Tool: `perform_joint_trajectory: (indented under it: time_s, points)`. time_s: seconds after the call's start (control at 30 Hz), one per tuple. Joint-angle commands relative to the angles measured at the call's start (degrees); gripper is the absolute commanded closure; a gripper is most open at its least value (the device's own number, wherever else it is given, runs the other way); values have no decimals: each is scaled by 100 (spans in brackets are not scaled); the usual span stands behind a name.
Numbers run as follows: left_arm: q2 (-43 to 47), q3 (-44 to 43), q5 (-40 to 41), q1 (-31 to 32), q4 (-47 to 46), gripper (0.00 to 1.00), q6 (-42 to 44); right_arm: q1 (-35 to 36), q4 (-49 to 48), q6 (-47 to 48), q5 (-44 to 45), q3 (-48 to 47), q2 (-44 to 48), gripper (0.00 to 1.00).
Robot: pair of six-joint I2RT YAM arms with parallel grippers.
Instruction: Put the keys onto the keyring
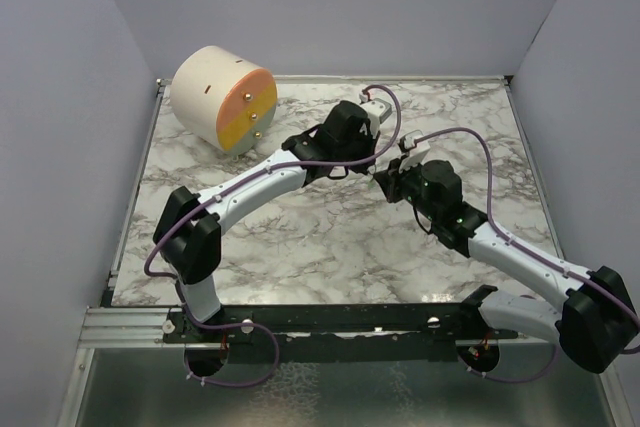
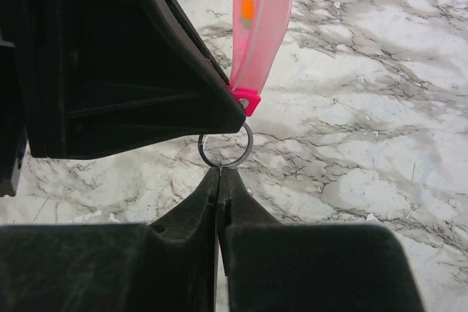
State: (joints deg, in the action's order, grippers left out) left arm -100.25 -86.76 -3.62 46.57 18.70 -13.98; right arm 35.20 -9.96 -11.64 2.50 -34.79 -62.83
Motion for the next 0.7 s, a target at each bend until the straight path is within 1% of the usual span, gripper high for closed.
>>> perform_joint_trajectory:
  time_s: [0.0,0.1,0.47,0.67]
  points:
    - [-82,-271,-118,-81,63,100,86,31,193,89,-38,-278,-31,99]
    - [-96,-263,-213,-112,69,100,105,30,269,138,40,-318,-74,99]
    - [-219,-320,-1143,-259,122,100,334,26,458,310,198,-444,-271,99]
    - [-326,-376,-1438,-306,219,100,419,30,478,403,436,-439,-285,99]
